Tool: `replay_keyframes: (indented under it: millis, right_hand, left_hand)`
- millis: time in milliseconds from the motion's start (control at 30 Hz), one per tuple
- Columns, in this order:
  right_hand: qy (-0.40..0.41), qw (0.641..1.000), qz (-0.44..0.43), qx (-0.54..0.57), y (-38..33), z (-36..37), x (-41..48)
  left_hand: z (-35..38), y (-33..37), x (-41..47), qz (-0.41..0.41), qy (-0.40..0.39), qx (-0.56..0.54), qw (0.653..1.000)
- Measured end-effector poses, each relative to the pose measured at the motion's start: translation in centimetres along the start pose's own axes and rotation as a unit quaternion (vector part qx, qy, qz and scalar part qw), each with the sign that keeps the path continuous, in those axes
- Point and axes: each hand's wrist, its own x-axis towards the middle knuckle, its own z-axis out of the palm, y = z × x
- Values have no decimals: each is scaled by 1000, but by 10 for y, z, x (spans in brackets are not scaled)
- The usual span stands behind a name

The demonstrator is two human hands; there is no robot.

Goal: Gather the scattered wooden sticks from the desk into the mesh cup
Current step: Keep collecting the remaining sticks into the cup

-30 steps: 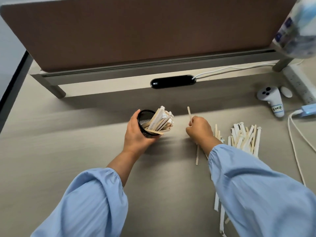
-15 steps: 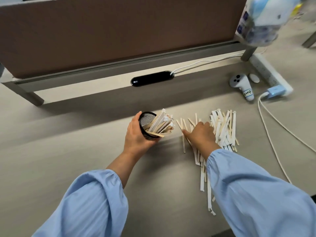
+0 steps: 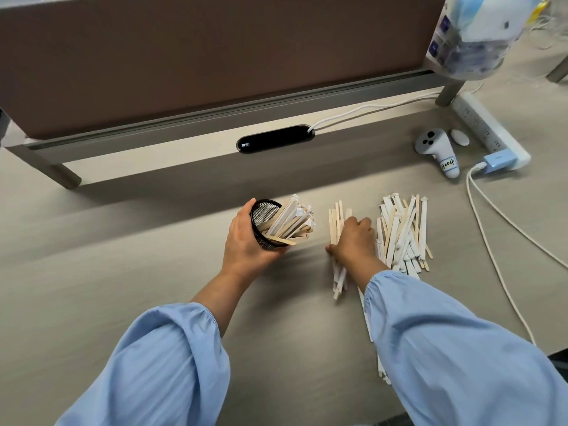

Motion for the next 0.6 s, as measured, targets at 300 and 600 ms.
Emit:
replay_keyframes:
  millis: [300,600]
  right_hand:
    - [-12,998,41,-38,-5,0,-5]
    - [-69,997,21,-31,-25,-4,1]
  left_hand:
    - [-3,0,2,3,-10,2,1000]
    - [-2,0,4,12,-11,7,1000]
